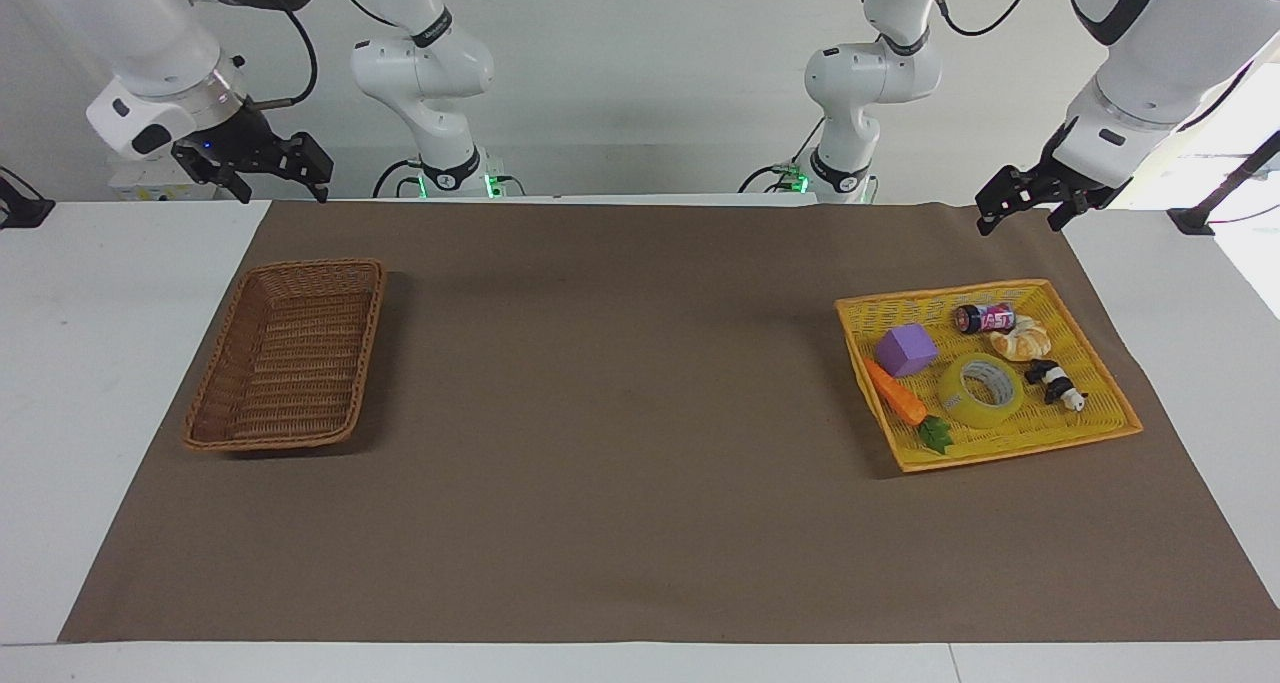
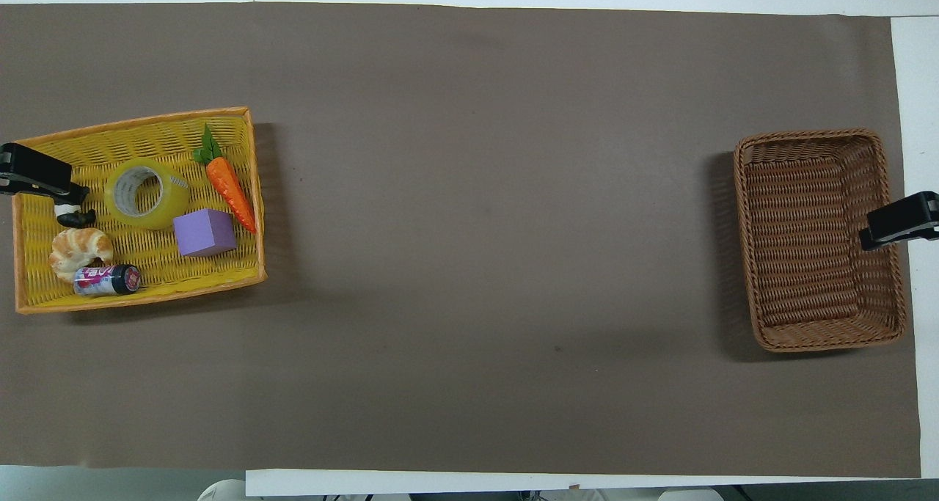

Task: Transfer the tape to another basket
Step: 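Lower the left gripper toward the yellow tape roll in the yellow basket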

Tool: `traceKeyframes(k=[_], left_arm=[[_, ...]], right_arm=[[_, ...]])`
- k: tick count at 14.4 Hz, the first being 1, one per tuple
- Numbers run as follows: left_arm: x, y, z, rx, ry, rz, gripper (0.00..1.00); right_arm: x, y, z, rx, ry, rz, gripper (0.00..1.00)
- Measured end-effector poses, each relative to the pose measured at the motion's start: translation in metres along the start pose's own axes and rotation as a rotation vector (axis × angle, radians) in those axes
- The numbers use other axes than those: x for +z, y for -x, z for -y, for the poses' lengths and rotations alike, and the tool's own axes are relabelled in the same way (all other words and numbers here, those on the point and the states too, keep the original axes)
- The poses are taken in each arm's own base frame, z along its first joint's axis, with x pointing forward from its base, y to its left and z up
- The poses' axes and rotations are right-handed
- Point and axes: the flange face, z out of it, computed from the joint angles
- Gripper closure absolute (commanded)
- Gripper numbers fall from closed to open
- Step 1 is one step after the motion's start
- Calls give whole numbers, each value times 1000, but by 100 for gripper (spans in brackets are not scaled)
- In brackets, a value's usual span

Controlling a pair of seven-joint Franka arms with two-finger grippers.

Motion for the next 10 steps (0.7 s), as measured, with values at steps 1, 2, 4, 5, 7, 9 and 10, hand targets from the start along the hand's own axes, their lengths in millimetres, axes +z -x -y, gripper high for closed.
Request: traceKeyframes(k=[1,2,4,5,7,9,10], left_arm=[[0,0,1,-3,0,-1,0],[0,0,4,-7,1,-2,0],[0,-2,13,-22,2,-11,0],[1,-6,22,-34,4,-39,0],[19,-16,54,-61,8,-92,0],[58,-25,81,-94,9,-122,0],[81,-30,89,-106,9,-145,0]], right_arm=[[0,0,0,0,0,0,0],[0,0,0,0,0,0,0],[0,0,0,0,0,0,0],[0,0,0,0,0,0,0],[0,0,0,0,0,0,0],[0,0,0,0,0,0,0],[0,0,0,0,0,0,0]])
